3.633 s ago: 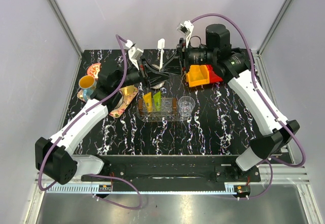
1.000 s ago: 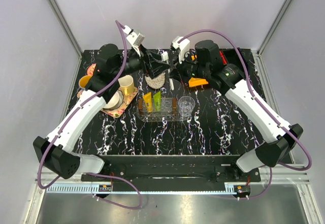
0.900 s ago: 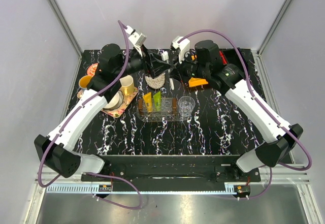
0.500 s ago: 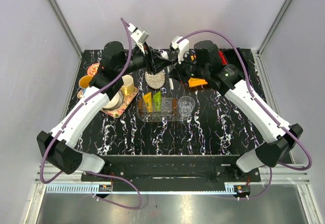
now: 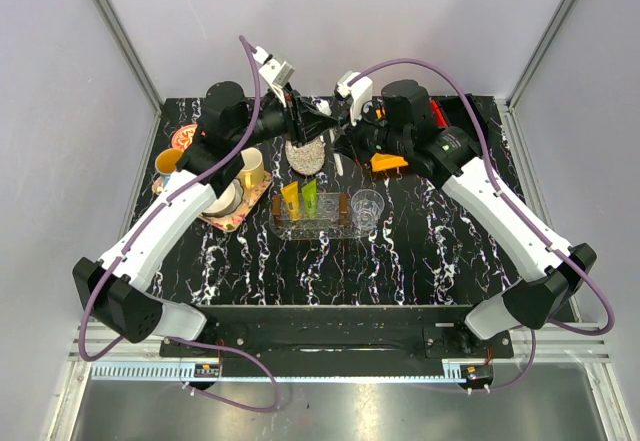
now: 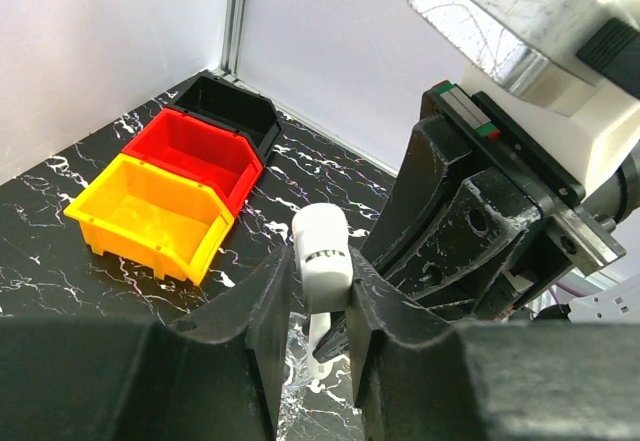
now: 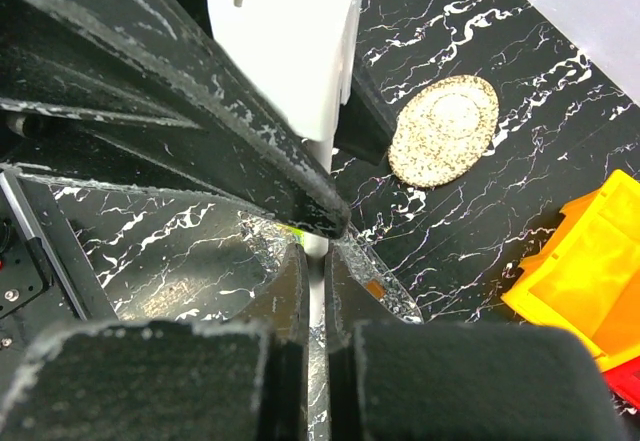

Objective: Prepare toiletry sets of a toothbrush and toothpaste on the tray

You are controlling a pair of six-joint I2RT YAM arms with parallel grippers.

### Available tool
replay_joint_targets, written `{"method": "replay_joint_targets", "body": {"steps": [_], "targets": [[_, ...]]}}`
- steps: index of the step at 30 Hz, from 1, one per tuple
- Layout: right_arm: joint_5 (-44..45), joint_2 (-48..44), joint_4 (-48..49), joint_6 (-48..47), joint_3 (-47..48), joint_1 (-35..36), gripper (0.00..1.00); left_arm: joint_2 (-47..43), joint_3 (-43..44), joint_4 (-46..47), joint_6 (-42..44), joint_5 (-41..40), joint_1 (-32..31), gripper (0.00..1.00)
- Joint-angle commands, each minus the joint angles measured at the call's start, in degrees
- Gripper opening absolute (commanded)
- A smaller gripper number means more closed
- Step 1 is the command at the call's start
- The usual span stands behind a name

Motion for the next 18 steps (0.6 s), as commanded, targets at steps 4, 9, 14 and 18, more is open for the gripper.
{"method": "replay_joint_targets", "body": {"steps": [4, 9, 14, 18], "targets": [[1.5, -0.2, 2.0, -1.0, 0.4, 0.7, 0.0, -0.4, 1.1, 1.8, 0.3, -0.6, -0.2, 0.13], [2.0, -0.3, 1.4, -1.4, 0.1, 0.7, 0.05, -0.7, -0.2, 2.0, 0.8, -1.0, -0.2, 0.0], [2.3, -0.4, 1.0, -1.9, -0.7, 0.7, 0.15, -1.2, -1.9, 3.8, 1.5, -1.7, -0.3, 0.0], [2.3, -0.5, 0.7, -2.2, -1.3, 0.7, 0.32, -1.7, -3.3, 4.7, 1.9, -1.7, -0.3, 0.0]]}}
